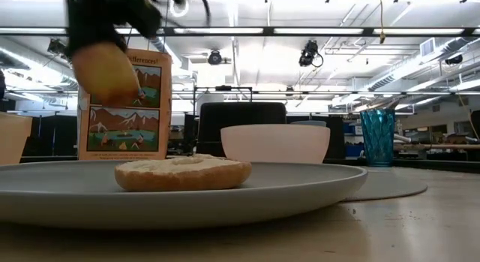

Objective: Arrange a breakfast setting
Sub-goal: Put the red apple on the left side of the light orange bowl on the gray placemat, then put the black spoon on the right side of the light orange bowl on the gray placemat

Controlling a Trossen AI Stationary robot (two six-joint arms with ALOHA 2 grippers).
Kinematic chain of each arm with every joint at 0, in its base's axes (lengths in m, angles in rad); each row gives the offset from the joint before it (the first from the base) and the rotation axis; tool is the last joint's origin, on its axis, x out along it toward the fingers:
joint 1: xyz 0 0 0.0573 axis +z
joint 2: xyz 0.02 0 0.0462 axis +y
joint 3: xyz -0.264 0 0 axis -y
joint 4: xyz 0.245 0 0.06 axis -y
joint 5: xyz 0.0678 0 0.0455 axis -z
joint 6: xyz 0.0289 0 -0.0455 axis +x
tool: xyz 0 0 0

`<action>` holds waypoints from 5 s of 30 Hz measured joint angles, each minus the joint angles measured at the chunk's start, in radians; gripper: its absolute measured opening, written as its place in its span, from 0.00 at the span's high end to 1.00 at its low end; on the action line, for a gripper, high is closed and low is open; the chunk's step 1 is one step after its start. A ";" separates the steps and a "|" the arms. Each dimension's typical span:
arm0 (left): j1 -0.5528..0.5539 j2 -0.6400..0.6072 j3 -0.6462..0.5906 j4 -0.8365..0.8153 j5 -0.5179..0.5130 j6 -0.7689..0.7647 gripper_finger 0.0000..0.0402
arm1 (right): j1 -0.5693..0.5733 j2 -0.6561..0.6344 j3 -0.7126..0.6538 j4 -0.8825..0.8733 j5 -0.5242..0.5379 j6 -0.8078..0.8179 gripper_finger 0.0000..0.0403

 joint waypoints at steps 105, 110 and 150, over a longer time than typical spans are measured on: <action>0.310 0.527 0.532 0.275 -0.072 -0.030 0.74 | -0.221 -0.124 0.000 -0.039 -0.195 -0.490 0.50; 0.309 0.522 0.612 0.230 -0.075 0.013 0.74 | -0.226 -0.148 0.000 -0.111 -0.193 -0.496 0.50; 0.270 0.077 0.630 0.509 -0.159 0.245 0.74 | -1.171 -0.349 -0.141 -0.667 0.049 0.159 0.36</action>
